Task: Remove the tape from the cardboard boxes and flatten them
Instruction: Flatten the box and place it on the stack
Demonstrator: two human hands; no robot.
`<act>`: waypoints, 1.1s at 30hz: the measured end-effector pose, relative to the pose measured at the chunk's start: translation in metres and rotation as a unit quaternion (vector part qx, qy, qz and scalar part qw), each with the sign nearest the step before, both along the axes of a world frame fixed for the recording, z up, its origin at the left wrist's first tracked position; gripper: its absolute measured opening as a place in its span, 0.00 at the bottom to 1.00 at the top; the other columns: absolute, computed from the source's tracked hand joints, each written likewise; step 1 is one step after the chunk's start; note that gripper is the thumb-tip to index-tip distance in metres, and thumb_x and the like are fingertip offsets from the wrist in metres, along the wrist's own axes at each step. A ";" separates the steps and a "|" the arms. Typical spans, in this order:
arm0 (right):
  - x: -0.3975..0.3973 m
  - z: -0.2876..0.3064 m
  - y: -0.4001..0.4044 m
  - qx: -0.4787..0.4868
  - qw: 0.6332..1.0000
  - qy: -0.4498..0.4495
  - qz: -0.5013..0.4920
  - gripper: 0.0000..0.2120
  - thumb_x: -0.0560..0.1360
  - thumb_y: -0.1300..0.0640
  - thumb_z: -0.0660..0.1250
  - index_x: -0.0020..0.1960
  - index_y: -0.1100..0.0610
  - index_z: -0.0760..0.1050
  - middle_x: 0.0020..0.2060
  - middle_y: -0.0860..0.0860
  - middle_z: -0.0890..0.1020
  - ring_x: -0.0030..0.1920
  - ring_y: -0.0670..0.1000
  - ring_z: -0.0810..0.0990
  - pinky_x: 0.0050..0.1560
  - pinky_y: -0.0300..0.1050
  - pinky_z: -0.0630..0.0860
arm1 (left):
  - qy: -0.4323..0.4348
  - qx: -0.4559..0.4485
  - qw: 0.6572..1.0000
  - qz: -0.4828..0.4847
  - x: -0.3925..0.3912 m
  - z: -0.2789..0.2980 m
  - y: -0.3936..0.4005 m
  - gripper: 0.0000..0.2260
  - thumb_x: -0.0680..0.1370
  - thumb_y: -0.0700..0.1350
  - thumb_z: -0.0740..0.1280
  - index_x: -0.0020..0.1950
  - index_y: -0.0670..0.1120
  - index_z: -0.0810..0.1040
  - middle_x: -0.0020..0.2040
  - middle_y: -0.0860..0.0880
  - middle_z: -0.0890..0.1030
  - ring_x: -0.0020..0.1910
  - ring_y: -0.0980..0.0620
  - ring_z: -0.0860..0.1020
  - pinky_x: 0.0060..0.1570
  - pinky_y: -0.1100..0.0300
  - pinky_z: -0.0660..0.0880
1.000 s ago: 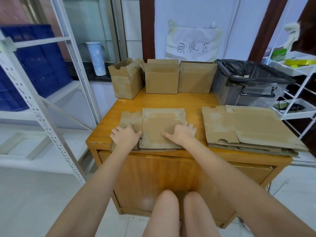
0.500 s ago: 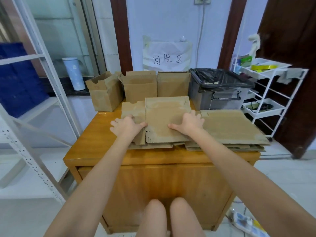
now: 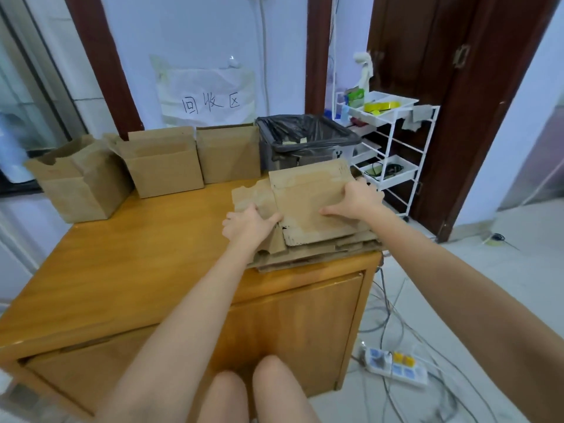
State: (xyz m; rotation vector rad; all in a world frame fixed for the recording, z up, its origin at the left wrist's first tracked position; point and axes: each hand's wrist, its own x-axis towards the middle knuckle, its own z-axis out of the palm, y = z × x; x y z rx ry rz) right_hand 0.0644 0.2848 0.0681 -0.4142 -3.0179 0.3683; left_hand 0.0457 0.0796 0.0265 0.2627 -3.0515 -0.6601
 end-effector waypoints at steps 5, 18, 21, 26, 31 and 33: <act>-0.011 -0.013 0.027 -0.021 1.000 -0.015 -0.008 0.42 0.57 0.26 0.70 0.57 0.57 0.74 0.57 0.57 0.77 0.57 0.59 0.75 0.59 0.57 0.73 | -0.006 -0.030 1.000 -0.008 -0.009 -0.009 0.028 0.36 0.71 0.74 0.57 0.71 0.53 0.65 0.65 0.38 0.69 0.63 0.38 0.69 0.55 0.51 0.70; -0.024 -0.047 0.044 -0.072 0.995 -0.072 0.022 0.31 0.70 0.37 0.69 0.61 0.60 0.71 0.55 0.55 0.78 0.52 0.54 0.75 0.49 0.47 0.74 | 0.000 -0.131 0.991 -0.020 -0.016 -0.039 0.040 0.35 0.73 0.74 0.50 0.69 0.50 0.67 0.62 0.38 0.67 0.60 0.40 0.66 0.54 0.51 0.65; -0.034 -0.059 0.040 0.013 0.989 -0.147 0.014 0.42 0.74 0.33 0.58 0.75 0.61 0.56 0.73 0.61 0.63 0.70 0.63 0.64 0.68 0.60 0.64 | 0.002 -0.162 0.987 -0.021 -0.016 -0.045 0.043 0.34 0.74 0.73 0.49 0.68 0.50 0.66 0.63 0.39 0.66 0.62 0.41 0.65 0.57 0.51 0.63; -0.045 -0.054 0.024 0.086 0.986 -0.129 0.058 0.43 0.76 0.34 0.55 0.77 0.62 0.48 0.77 0.62 0.47 0.77 0.62 0.44 0.74 0.63 0.51 | 0.034 -0.190 0.977 -0.093 -0.024 -0.048 0.046 0.35 0.79 0.66 0.50 0.76 0.43 0.58 0.77 0.40 0.53 0.77 0.42 0.49 0.74 0.47 0.50; -0.056 -0.061 0.019 0.037 0.985 -0.085 0.144 0.42 0.75 0.37 0.61 0.78 0.57 0.46 0.78 0.55 0.40 0.77 0.59 0.38 0.73 0.66 0.46 | 0.048 -0.126 0.969 -0.205 -0.038 -0.051 0.044 0.26 0.81 0.58 0.51 0.75 0.47 0.60 0.79 0.42 0.46 0.78 0.44 0.40 0.74 0.43 0.40; -0.061 -0.065 0.019 0.041 0.983 -0.083 0.157 0.44 0.74 0.34 0.60 0.79 0.55 0.45 0.78 0.54 0.40 0.77 0.58 0.38 0.72 0.67 0.46 | 0.050 -0.116 0.961 -0.244 -0.046 -0.049 0.048 0.23 0.82 0.55 0.51 0.77 0.51 0.57 0.79 0.44 0.44 0.77 0.45 0.39 0.74 0.42 0.39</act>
